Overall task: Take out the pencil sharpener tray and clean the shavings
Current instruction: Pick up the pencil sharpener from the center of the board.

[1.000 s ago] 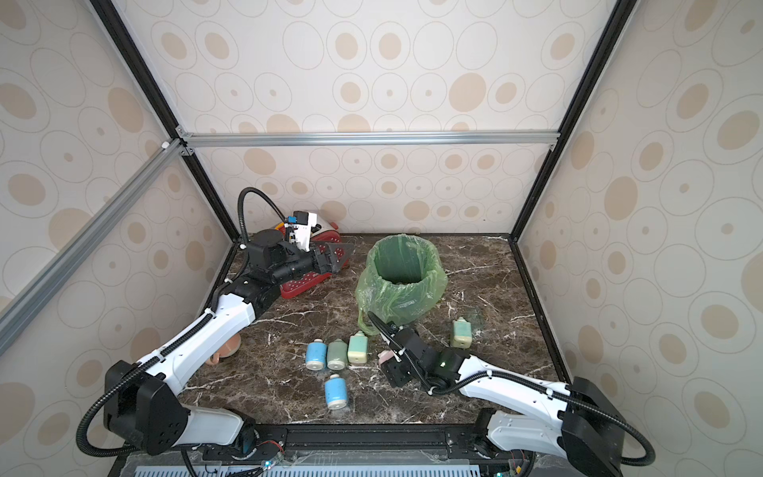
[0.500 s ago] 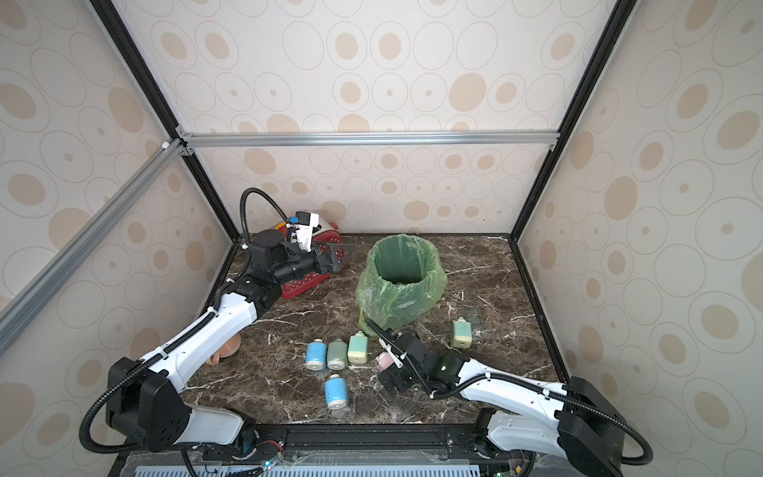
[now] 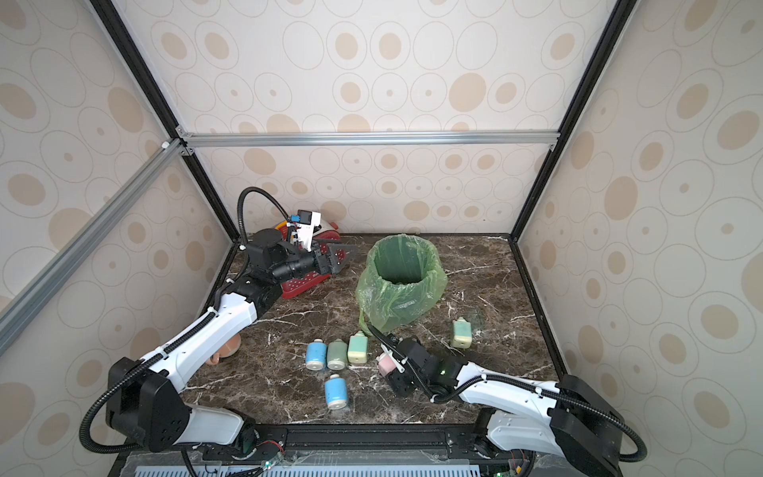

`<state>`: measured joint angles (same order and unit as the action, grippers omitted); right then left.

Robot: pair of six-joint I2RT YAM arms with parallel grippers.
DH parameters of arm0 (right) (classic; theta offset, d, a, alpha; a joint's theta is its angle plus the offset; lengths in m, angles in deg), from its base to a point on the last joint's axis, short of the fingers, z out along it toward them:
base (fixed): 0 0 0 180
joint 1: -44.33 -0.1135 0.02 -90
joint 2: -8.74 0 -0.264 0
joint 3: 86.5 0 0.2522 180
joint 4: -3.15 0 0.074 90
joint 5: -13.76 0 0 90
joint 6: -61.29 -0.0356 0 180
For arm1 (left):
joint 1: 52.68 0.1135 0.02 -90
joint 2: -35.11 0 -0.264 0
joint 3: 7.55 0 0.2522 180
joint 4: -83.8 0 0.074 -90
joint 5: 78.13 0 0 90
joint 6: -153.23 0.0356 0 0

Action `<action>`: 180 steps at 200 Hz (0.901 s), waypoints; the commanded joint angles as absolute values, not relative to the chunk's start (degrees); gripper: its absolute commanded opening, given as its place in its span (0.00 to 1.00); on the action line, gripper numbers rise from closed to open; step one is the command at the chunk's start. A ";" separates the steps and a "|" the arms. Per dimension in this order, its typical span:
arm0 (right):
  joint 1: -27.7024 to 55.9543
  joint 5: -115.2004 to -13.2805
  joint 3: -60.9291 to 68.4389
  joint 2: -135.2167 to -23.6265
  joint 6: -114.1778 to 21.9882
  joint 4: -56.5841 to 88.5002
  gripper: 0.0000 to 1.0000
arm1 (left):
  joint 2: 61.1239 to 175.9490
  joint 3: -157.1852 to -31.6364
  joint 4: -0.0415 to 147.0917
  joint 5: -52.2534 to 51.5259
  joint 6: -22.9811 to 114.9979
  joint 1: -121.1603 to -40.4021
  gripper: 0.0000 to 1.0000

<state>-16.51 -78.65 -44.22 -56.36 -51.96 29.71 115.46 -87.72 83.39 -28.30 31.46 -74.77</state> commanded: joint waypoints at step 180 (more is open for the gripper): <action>14.00 -15.43 -4.41 -59.28 -37.34 53.29 0.30 | 115.95 -94.05 73.96 -63.55 47.90 -83.27 0.96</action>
<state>11.86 -28.32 -7.04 -58.08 -39.17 52.85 114.50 -90.87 78.60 -58.72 42.98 -82.20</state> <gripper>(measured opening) 0.588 0.966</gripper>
